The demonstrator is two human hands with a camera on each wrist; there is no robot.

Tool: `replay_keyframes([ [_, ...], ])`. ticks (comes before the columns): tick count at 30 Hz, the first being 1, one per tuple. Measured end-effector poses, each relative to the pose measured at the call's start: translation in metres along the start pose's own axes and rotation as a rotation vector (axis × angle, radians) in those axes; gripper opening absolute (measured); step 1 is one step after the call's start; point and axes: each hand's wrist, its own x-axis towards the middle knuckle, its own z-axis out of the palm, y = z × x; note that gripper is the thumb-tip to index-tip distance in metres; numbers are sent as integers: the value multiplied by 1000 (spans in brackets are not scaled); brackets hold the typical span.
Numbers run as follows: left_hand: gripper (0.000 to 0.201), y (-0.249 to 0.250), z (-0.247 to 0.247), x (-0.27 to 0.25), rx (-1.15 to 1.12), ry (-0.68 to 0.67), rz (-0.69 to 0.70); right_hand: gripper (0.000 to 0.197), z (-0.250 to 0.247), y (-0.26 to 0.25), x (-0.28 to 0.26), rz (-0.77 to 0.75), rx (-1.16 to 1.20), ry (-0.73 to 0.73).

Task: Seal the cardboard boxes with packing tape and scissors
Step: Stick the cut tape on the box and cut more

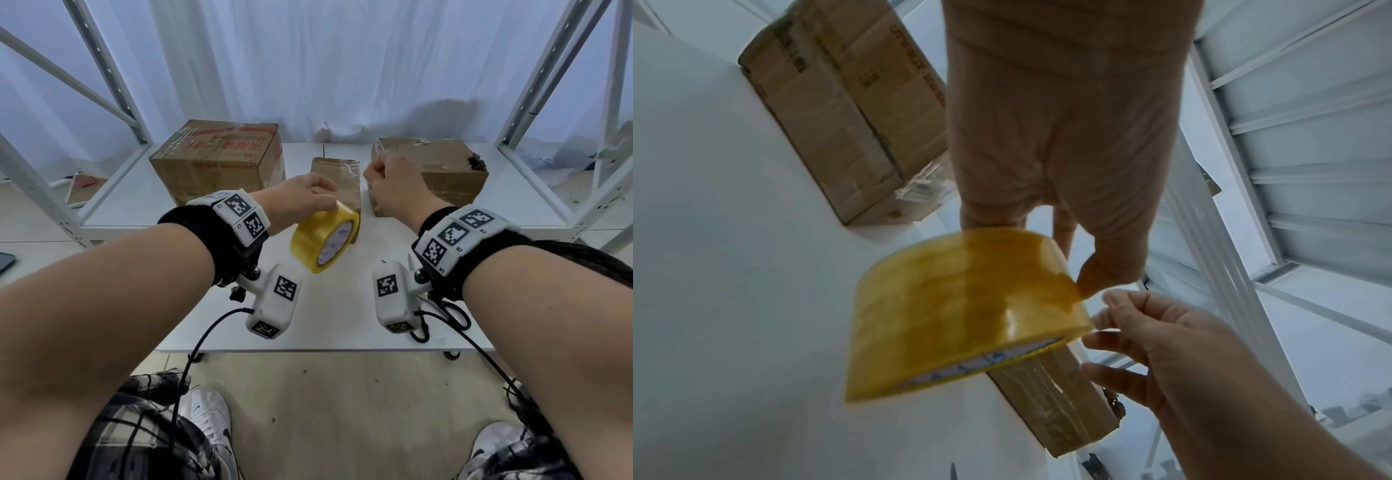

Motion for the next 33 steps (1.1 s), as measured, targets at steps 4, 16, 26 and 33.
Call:
replay_keyframes([
  [4, 39, -1, -2, -2, -57, -6, 54, 11, 2, 3, 0, 13, -4, -12],
  [16, 43, -9, 6, -6, -57, -20, 62, 8, 2, 9, -4, -59, -61, 1],
  [26, 32, -16, 6, 3, 83, 6, 43, 8, 11, -2, -3, -234, -174, -8],
  [33, 34, -16, 10, 10, 111, 26, 65, 9, 5, 4, -2, -166, -236, 22],
])
